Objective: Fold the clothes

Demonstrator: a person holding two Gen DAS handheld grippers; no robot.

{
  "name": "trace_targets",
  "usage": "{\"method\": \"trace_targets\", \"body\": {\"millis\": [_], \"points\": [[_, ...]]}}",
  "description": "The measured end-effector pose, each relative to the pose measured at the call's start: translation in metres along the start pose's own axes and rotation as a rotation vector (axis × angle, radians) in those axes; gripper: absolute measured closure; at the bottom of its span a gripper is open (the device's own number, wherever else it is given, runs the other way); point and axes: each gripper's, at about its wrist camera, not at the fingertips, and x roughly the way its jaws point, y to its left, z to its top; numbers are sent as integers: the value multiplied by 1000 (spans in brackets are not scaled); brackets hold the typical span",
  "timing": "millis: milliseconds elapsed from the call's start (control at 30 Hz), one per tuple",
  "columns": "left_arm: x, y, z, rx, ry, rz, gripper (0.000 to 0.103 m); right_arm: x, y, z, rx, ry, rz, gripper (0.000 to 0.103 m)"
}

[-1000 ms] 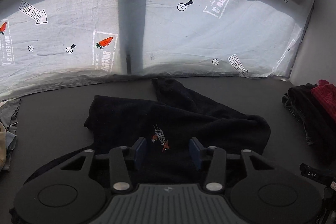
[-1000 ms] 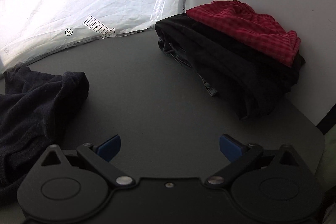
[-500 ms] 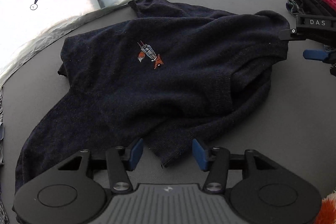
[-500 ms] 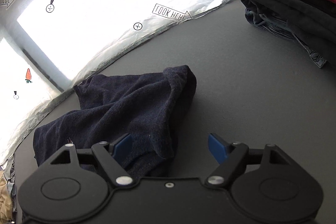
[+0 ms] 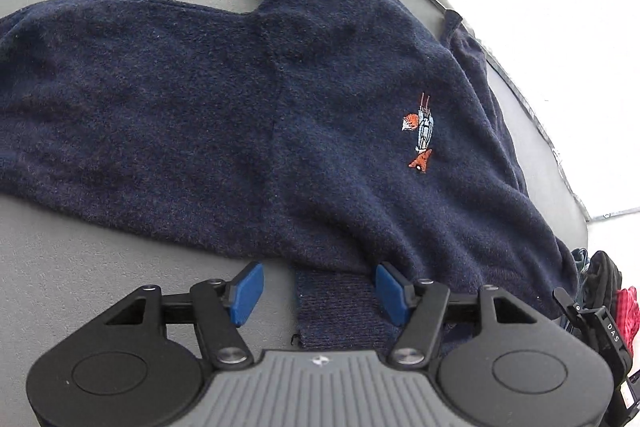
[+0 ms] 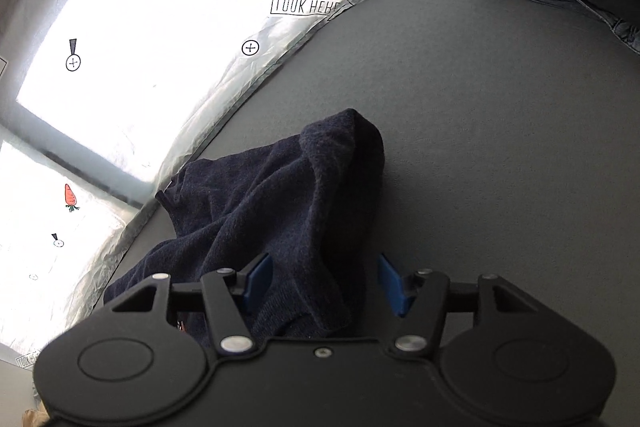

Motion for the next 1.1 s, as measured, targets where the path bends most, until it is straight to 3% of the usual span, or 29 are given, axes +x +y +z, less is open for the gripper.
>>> {"method": "trace_targets", "body": {"millis": [200,333,500,633,700,800,833,967,1067,1100], "points": [[10,13,7,-127,22,-54,37,10,-2,9,57,18,47,43],[16,20,12,-199,31,-80,29,17,-5,15,105,31,79,44],[24,27,19,-289,42,-114,26,21,-4,19,96,34,55,44],[31,20,19,-271,89,-101,26,23,-7,18,122,43,60,44],[33,16,22,-271,76,-73,27,24,-9,17,132,50,62,44],[35,22,31,-352,47,-80,28,25,-9,15,129,65,62,56],[35,28,34,-402,46,-98,31,25,-8,15,123,68,65,58],[41,44,43,-581,68,-120,45,24,-5,16,105,72,82,84],[40,44,43,-580,75,-80,66,24,-3,18,105,67,108,96],[38,45,42,-572,59,-84,80,23,-3,18,108,61,120,97]]}}
